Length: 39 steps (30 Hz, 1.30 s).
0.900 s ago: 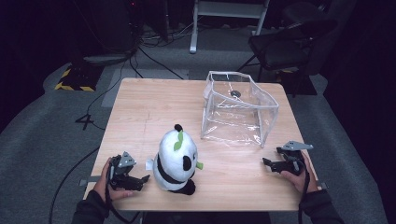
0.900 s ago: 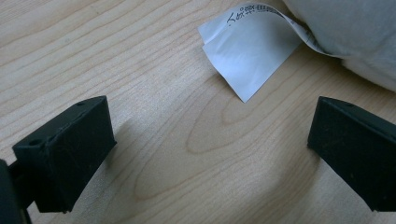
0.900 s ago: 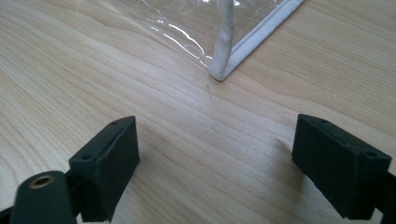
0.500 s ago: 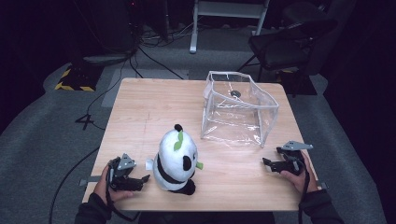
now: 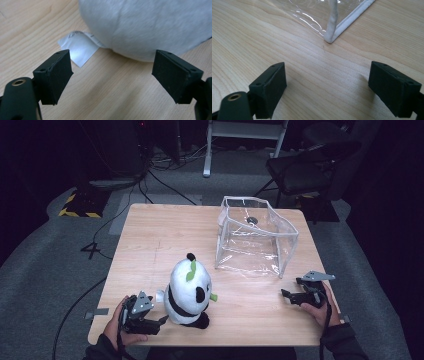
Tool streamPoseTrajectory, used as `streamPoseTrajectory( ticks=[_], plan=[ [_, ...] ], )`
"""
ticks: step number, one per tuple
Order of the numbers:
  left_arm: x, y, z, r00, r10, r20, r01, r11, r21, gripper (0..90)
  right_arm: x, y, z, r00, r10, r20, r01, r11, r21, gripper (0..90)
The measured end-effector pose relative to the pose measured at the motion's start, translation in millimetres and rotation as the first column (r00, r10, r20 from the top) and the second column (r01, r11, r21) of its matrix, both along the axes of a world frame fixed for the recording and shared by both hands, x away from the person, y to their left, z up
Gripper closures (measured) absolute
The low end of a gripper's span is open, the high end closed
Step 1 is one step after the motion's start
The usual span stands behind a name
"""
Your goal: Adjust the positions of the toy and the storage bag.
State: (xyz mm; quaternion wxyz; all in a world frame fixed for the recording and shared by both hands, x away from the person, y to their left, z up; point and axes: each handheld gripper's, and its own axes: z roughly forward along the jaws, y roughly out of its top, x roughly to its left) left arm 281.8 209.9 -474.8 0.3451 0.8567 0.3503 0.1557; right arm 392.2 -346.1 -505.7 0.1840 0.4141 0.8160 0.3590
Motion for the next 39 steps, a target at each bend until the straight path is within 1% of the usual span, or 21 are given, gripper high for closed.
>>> streamPoseTrajectory(
  ticks=[4,6,7,11,15,16,17,18,21,22,24,26,28,30,31,32,35,36,39],
  plan=[
    [-4.0,-6.1,6.0,0.9996,-0.023,0.016,0.023,0.9996,-0.015,16.6,0.1,0.0,0.0,1.0000,0.001,0.001,-0.001,1.0000,0.000,14.8],
    [-5.0,-9.4,7.8,0.9993,-0.033,0.019,0.034,0.9993,-0.015,16.5,0.1,0.1,0.0,1.0000,0.001,0.000,-0.001,1.0000,0.000,14.8],
    [-5.2,-12.0,8.7,0.9992,-0.034,0.020,0.035,0.9992,-0.020,16.4,0.1,0.1,0.0,1.0000,0.001,0.000,-0.001,1.0000,0.000,14.8],
    [-6.6,-16.1,11.0,0.9986,-0.046,0.027,0.047,0.9987,-0.022,16.4,0.1,0.1,0.0,1.0000,0.001,0.000,-0.001,1.0000,0.000,14.8],
    [-8.7,-19.8,15.5,0.9988,-0.023,0.043,0.023,0.9996,-0.014,16.0,0.1,0.1,0.0,1.0000,0.001,0.000,-0.001,1.0000,0.000,14.8],
    [-9.6,-20.3,17.0,0.9988,-0.019,0.046,0.020,0.9996,-0.021,16.0,0.1,0.1,0.0,1.0000,0.001,0.000,-0.001,1.0000,0.000,14.8],
    [-10.3,-20.1,18.8,0.9985,-0.026,0.048,0.027,0.9992,-0.028,16.0,0.1,0.1,0.0,1.0000,0.001,0.000,-0.001,1.0000,0.000,14.8],
    [-11.3,-19.9,20.9,0.9983,-0.026,0.052,0.028,0.9985,-0.046,16.1,0.1,0.1,0.0,1.0000,0.001,0.000,-0.001,1.0000,0.000,14.8],
    [-14.1,-21.3,25.8,0.9974,0.001,0.072,0.003,0.9978,-0.067,15.9,0.1,0.1,0.0,1.0000,0.001,0.000,-0.001,1.0000,0.000,14.8],
    [-15.0,-22.3,26.9,0.9972,0.002,0.075,0.003,0.9976,-0.070,16.0,0.1,0.1,0.0,1.0000,0.001,0.000,-0.001,1.0000,0.000,14.8],
    [-17.8,-25.8,30.5,0.9965,-0.016,0.082,0.022,0.9973,-0.071,16.3,0.1,0.1,0.0,1.0000,0.001,0.000,-0.001,1.0000,0.000,14.8],
    [-21.0,-29.4,34.2,0.9943,-0.030,0.103,0.036,0.9973,-0.063,16.2,0.1,0.1,0.0,1.0000,0.001,0.000,-0.001,1.0000,0.000,14.8],
    [-23.6,-34.2,36.8,0.9933,-0.010,0.115,0.019,0.9968,-0.077,16.0,0.0,0.1,0.0,1.0000,0.001,0.000,-0.001,1.0000,0.000,14.8],
    [-26.7,-40.2,38.4,0.9926,-0.012,0.121,0.022,0.9964,-0.082,16.0,0.0,0.1,0.0,1.0000,0.000,0.000,0.000,1.0000,0.000,14.8],
    [-28.3,-44.8,38.8,0.9920,-0.026,0.124,0.035,0.9969,-0.070,15.9,0.0,0.1,0.0,1.0000,0.000,0.000,0.000,1.0000,0.000,14.8],
    [-29.0,-48.0,38.7,0.9915,-0.027,0.127,0.036,0.9972,-0.065,15.9,-0.1,0.1,0.0,1.0000,0.001,0.000,-0.001,1.0000,0.000,14.8],
    [-28.7,-57.1,38.0,0.9897,0.006,0.143,0.001,0.9988,-0.049,15.9,-0.1,0.0,0.0,1.0000,0.000,0.000,0.000,1.0000,0.000,14.8],
    [-28.2,-59.2,36.6,0.9879,0.030,0.152,-0.020,0.9977,-0.065,15.9,-0.1,0.1,0.0,1.0000,0.000,0.000,0.000,1.0000,0.000,14.8],
    [-24.1,-64.7,28.2,0.9846,0.071,0.160,-0.055,0.9931,-0.103,14.6,-0.1,0.0,0.0,1.0000,0.001,0.000,-0.001,1.0000,-0.001,14.8]
  ],
)
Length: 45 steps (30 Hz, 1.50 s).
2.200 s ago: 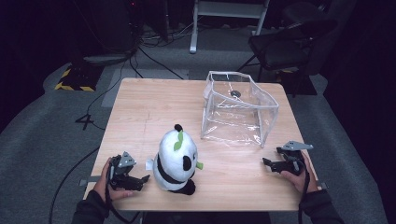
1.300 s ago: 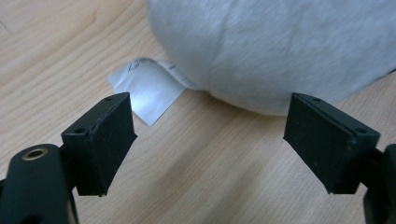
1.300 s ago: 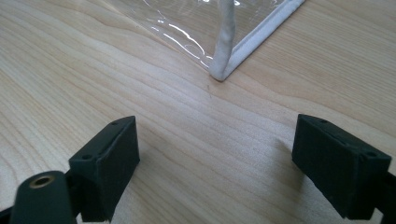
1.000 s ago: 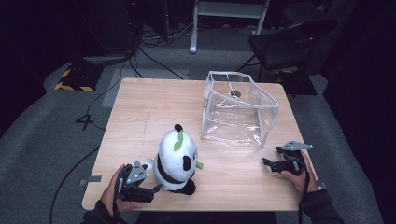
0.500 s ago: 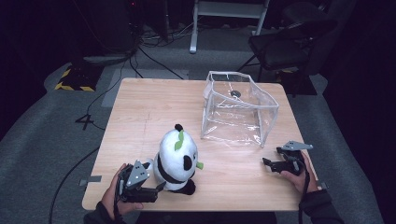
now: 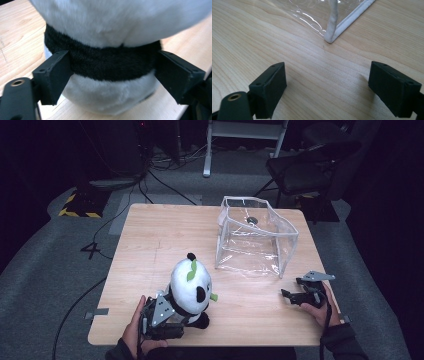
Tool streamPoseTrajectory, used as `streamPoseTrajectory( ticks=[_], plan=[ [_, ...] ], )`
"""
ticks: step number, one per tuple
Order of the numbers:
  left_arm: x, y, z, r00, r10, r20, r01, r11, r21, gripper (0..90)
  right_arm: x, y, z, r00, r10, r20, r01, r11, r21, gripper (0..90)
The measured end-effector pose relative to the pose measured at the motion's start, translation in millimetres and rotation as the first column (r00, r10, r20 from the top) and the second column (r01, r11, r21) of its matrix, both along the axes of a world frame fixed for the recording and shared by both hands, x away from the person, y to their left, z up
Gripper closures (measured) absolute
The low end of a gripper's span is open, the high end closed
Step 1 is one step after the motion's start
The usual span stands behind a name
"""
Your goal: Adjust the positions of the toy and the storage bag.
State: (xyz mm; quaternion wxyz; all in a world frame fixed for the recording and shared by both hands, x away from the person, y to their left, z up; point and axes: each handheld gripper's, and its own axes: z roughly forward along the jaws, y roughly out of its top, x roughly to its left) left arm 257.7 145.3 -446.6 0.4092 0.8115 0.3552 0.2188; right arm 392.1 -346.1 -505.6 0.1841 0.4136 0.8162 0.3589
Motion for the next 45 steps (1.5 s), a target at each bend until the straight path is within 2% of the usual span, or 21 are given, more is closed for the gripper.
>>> streamPoseTrajectory(
  ticks=[1,3,7,10,12,14,19,24,32,33,36,39,41,45],
  plan=[
    [0.9,-1.1,-2.1,1.0000,0.002,0.001,-0.002,0.9999,-0.012,10.7,0.0,0.0,0.0,1.0000,0.000,0.000,0.000,1.0000,0.000,14.8],
    [3.7,-5.0,-6.5,0.9998,0.019,0.008,-0.019,0.9998,0.003,5.8,0.0,0.0,0.0,1.0000,0.001,0.000,-0.001,1.0000,0.000,14.8],
    [12.2,-6.4,-12.5,0.9982,0.057,-0.016,-0.058,0.9975,-0.041,3.4,0.0,0.0,0.0,1.0000,0.001,0.000,-0.001,1.0000,0.000,14.8],
    [17.4,-7.8,-14.4,0.9972,0.075,-0.002,-0.075,0.9966,-0.035,1.8,0.0,0.0,0.0,1.0000,0.000,0.000,0.000,1.0000,0.000,14.8],
    [20.4,-9.4,-15.7,0.9955,0.093,0.022,-0.092,0.9953,-0.029,2.0,0.1,0.0,0.0,1.0000,0.001,0.000,-0.001,1.0000,0.000,14.8],
    [25.2,-9.6,-17.5,0.9957,0.093,0.008,-0.092,0.9949,-0.039,2.5,0.1,0.0,0.0,1.0000,0.001,0.000,-0.001,1.0000,0.001,14.8],
    [35.5,-8.2,-17.8,0.9947,0.103,0.011,-0.102,0.9941,-0.037,2.6,0.1,-0.1,0.0,1.0000,0.002,0.000,-0.002,1.0000,0.001,14.8],
    [52.4,-8.3,-18.4,0.9930,0.118,0.006,-0.117,0.9920,-0.047,3.3,0.3,-0.1,0.0,1.0000,0.004,0.000,-0.004,1.0000,0.000,14.8],
    [73.5,-10.2,-20.1,0.9915,0.125,0.038,-0.123,0.9914,-0.043,5.2,0.3,0.0,0.0,1.0000,0.004,0.001,-0.004,1.0000,0.000,14.8],
    [75.8,-10.3,-20.8,0.9915,0.126,0.033,-0.124,0.9907,-0.056,5.4,0.4,0.0,0.0,1.0000,0.005,0.001,-0.005,1.0000,0.000,14.8],
    [81.7,-9.6,-21.0,0.9915,0.124,0.038,-0.122,0.9910,-0.055,5.4,0.4,0.0,0.0,1.0000,0.005,0.001,-0.005,1.0000,0.000,14.8],
    [87.4,-9.1,-21.0,0.9898,0.137,0.038,-0.135,0.9890,-0.061,6.4,0.4,0.0,0.0,1.0000,0.005,0.001,-0.005,1.0000,0.000,14.8],
    [90.2,-8.0,-20.2,0.9887,0.141,0.051,-0.138,0.9892,-0.049,7.1,0.4,0.0,0.0,1.0000,0.005,0.000,-0.005,1.0000,0.000,14.8],
    [98.4,-4.1,-20.7,0.9843,0.167,0.059,-0.163,0.9845,-0.066,12.7,0.3,0.0,0.0,1.0000,0.005,0.001,-0.005,1.0000,0.001,14.8]
  ],
)
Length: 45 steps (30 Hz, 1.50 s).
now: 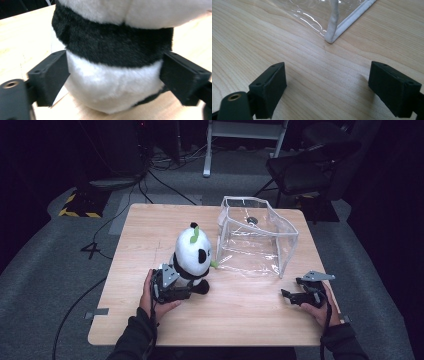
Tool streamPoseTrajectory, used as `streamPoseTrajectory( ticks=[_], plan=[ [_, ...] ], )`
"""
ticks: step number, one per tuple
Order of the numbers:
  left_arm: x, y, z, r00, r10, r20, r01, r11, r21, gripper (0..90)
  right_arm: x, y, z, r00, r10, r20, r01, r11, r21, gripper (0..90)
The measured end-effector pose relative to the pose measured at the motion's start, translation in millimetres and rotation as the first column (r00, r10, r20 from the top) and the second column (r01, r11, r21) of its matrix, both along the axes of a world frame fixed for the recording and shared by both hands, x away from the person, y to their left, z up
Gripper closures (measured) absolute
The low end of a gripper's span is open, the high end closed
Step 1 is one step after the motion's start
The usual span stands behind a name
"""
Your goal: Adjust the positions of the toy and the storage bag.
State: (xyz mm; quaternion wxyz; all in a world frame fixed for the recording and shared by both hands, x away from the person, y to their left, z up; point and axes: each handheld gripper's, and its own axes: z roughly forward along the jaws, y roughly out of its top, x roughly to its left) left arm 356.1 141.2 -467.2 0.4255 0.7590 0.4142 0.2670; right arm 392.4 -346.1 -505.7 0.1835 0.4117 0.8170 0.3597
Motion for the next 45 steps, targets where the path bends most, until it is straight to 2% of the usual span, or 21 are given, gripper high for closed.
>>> streamPoseTrajectory(
  ticks=[3,6,13,18,24,28,33,35,37,45],
  plan=[
    [7.2,4.7,-1.1,1.0000,0.006,-0.008,-0.006,0.9997,-0.026,14.9,-0.2,0.0,0.0,1.0000,0.000,0.000,0.000,1.0000,0.000,14.8],
    [12.9,6.8,-2.3,0.9997,0.026,0.002,-0.026,0.9993,-0.026,15.1,-0.2,0.0,0.0,1.0000,0.000,0.000,0.000,1.0000,0.000,14.8],
    [26.3,13.2,-2.3,0.9985,0.049,-0.022,-0.050,0.9975,-0.049,15.0,-0.2,-0.1,0.0,1.0000,0.000,0.000,0.000,1.0000,0.000,14.8],
    [29.8,18.3,-0.8,0.9976,0.064,-0.028,-0.065,0.9968,-0.046,15.0,-0.2,-0.1,0.0,1.0000,0.000,-0.001,0.000,1.0000,0.000,14.8],
    [24.1,19.9,5.6,0.9978,0.061,-0.026,-0.061,0.9976,-0.032,15.7,-0.2,-0.1,0.0,1.0000,0.000,-0.001,0.000,1.0000,0.000,14.8],
    [16.8,18.3,13.8,0.9987,0.050,0.000,-0.050,0.9984,-0.028,16.0,-0.2,-0.1,0.0,1.0000,0.000,-0.001,0.000,1.0000,0.000,14.8],
    [8.5,16.4,26.4,0.9991,0.040,0.011,-0.039,0.9975,-0.059,15.8,-0.3,-0.2,0.1,1.0000,0.001,-0.001,-0.001,1.0000,0.000,14.8],
    [4.7,14.0,32.8,0.9996,0.021,0.020,-0.020,0.9985,-0.051,15.7,-0.3,-0.2,0.0,1.0000,0.002,0.000,-0.002,1.0000,0.000,14.8],
    [2.0,10.9,38.6,0.9992,0.026,0.029,-0.025,0.9988,-0.041,15.8,-0.3,-0.2,0.1,1.0000,0.002,-0.001,-0.002,1.0000,0.000,14.8],
    [-6.3,2.1,54.7,0.9979,-0.008,0.064,0.013,0.9972,-0.073,15.7,-0.1,-0.1,0.0,1.0000,0.002,0.000,-0.002,1.0000,0.000,14.8]
  ],
)
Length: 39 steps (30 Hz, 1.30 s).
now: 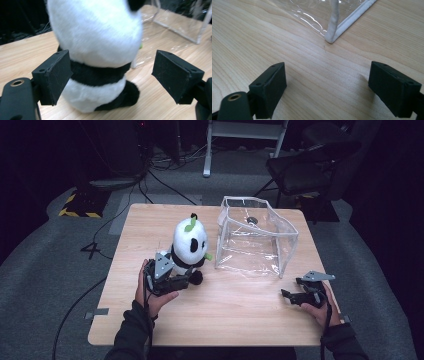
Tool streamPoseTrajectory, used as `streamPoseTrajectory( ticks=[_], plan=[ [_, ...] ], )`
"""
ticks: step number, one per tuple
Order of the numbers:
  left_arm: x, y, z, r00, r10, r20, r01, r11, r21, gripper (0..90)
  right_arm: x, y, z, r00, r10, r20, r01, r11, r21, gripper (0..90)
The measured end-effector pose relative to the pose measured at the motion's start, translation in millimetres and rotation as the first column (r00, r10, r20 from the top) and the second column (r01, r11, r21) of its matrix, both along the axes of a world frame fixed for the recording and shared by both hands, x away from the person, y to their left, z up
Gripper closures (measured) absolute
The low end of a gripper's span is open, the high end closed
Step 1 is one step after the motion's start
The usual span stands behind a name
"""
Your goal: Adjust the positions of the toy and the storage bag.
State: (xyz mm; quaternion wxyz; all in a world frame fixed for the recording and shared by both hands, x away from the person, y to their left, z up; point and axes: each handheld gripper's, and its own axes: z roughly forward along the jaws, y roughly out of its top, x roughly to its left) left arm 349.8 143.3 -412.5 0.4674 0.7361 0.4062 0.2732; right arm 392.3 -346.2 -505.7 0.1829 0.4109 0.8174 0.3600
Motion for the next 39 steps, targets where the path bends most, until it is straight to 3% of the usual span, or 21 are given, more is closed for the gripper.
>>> streamPoseTrajectory(
  ticks=[4,9,16,19,22,31,39],
  plan=[
    [1.0,-5.6,0.8,1.0000,0.004,0.004,-0.004,0.9996,0.026,15.6,0.1,0.0,0.0,1.0000,0.001,0.000,-0.001,1.0000,0.000,14.8],
    [2.9,-9.6,1.7,0.9995,0.032,0.007,-0.032,0.9992,0.023,15.7,0.0,0.1,0.0,1.0000,0.001,0.000,-0.001,1.0000,0.000,14.8],
    [0.8,-7.6,14.3,0.9941,0.095,0.052,-0.095,0.9955,-0.003,15.6,0.0,0.1,0.0,1.0000,0.001,0.000,-0.001,1.0000,0.000,14.8],
    [5.0,-9.5,16.0,0.9920,0.124,0.025,-0.125,0.9914,0.040,15.7,0.0,0.1,0.0,1.0000,0.001,0.000,-0.001,1.0000,0.000,14.8],
    [5.8,-8.0,17.8,0.9963,0.085,0.011,-0.085,0.9963,0.006,15.8,0.0,0.0,0.0,1.0000,0.001,0.000,-0.001,1.0000,0.000,14.8],
    [13.3,-23.2,19.5,0.9983,0.058,-0.007,-0.058,0.9974,0.044,15.6,-0.1,0.1,0.0,1.0000,0.001,0.000,-0.001,1.0000,0.000,14.8],
    [22.8,-32.2,20.2,0.9940,0.109,-0.001,-0.109,0.9929,0.048,15.1,0.0,0.0,0.0,1.0000,0.001,0.000,-0.001,1.0000,0.000,14.8]
  ],
)
